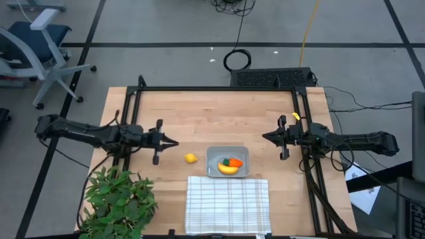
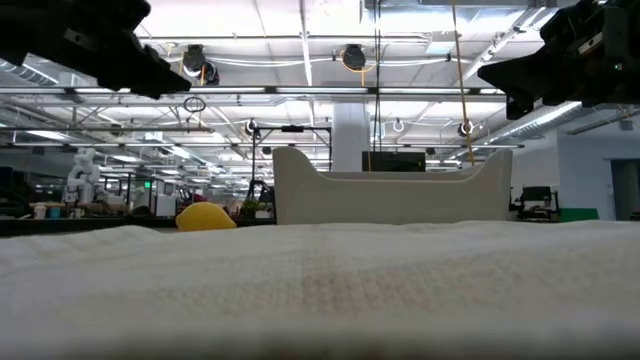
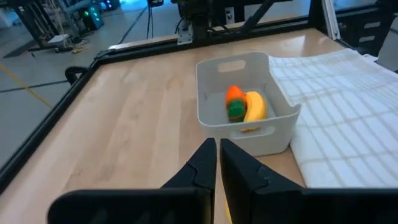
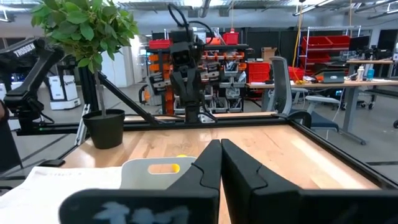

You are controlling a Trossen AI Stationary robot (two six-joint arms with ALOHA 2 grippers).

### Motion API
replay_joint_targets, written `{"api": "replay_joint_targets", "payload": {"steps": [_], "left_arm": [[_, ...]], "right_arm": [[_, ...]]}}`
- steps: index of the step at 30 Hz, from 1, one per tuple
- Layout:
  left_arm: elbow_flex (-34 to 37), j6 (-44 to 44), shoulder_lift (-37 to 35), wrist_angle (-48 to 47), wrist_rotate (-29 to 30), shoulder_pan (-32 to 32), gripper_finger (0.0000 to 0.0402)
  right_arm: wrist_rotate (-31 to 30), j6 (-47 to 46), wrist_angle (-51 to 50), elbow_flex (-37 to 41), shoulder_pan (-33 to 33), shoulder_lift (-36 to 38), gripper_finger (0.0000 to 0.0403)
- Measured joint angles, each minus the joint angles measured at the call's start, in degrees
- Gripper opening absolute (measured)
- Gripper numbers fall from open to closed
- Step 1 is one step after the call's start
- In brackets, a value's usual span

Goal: Pick and placing Produce into tupperware
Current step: Put the yellow lemon into the gray bin

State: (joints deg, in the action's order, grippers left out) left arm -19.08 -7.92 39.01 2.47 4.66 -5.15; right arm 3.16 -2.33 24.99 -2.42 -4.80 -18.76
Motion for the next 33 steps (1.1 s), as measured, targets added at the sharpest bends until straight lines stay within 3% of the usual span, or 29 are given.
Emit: {"api": "replay_joint_targets", "payload": {"steps": [6,18,24,33], "left_arm": [[-3.59,2.09,5.99,-0.77,2.32,1.56,0.0026],[-8.94,3.47,15.95,-2.24,0.08,4.72,0.0026],[-19.36,3.42,21.42,-13.96,-0.42,6.23,0.0026],[-34.88,0.09,29.96,-29.62,-6.88,9.15,0.0026]], "right_arm": [[0.0,0.01,-0.27,0.0,0.0,0.0,0.0],[-0.02,0.05,-0.37,0.0,0.0,0.0,0.0],[-0.02,0.15,-0.39,0.0,0.01,0.0,0.0],[-0.02,0.17,-0.39,0.0,0.02,0.0,0.0]]}}
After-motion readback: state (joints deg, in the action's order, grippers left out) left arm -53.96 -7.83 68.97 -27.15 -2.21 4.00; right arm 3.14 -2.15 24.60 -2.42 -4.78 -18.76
